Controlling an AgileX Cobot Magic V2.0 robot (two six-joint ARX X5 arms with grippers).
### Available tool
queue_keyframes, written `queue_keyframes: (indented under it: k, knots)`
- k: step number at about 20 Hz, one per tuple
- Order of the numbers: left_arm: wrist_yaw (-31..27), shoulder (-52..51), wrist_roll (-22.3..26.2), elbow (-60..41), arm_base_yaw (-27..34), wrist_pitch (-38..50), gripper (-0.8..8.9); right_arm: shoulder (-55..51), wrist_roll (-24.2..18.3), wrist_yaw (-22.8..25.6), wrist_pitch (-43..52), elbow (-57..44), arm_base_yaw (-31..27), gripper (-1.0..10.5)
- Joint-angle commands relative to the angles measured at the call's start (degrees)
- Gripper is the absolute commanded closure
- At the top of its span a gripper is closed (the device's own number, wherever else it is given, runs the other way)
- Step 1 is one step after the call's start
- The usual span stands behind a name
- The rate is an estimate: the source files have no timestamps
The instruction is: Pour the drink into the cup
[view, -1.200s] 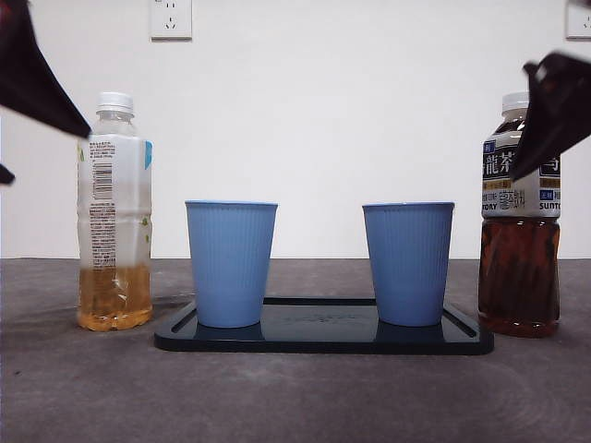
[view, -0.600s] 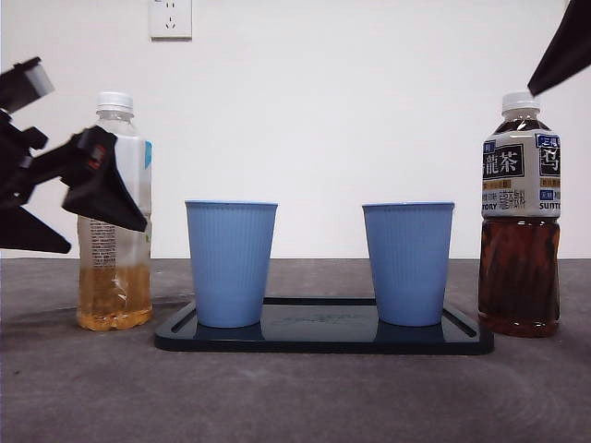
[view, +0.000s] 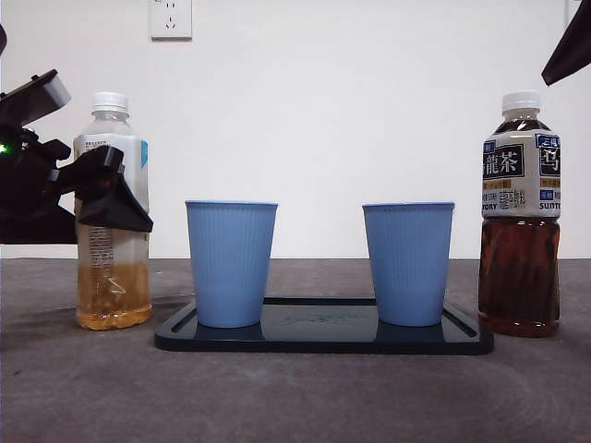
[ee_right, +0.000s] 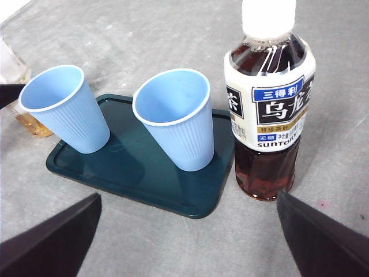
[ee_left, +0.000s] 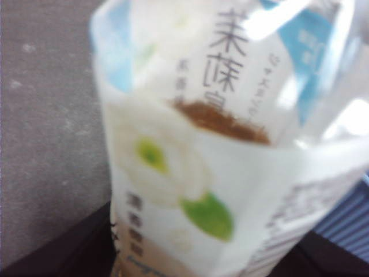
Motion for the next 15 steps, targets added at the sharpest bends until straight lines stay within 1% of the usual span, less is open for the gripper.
queue_keyframes:
  k: [1,6,7,8,9,12,15]
  knots:
    - [0.09,0.66,0.04,0.09,-0.02,0.37,5.76,0.09,0.13,-0.15,0.37,0.9,0.31,4.6]
    - [0.07,-2.86,1.07,0.26,0.0,-0.66,6.21,0.09,-0.15,-0.15,0.37,0.9,0.31,4.6]
    - [0.07,-4.61,2.4,0.48,0.0,-2.08,6.41,0.09,-0.68,-0.15,0.37,0.9,0.31,4.6]
    - [0.07,-6.34,3.72,1.01,0.0,-4.59,6.41,0.09,-1.03,-0.15,0.37,0.9,0.31,4.6]
    - [-0.04,-8.2,6.08,2.12,0.0,-9.03,6.41,0.09,-1.16,-0.17,0.37,0.9,0.31,4.6]
    - [-3.76,-12.39,15.32,8.2,-0.07,-25.97,6.41,0.09,-1.7,-0.17,0.37,0.9,0.31,4.6]
    - [-10.73,-14.27,24.85,16.33,-0.96,-41.29,6.42,0.11,-2.51,-0.2,0.35,0.9,0.31,4.6]
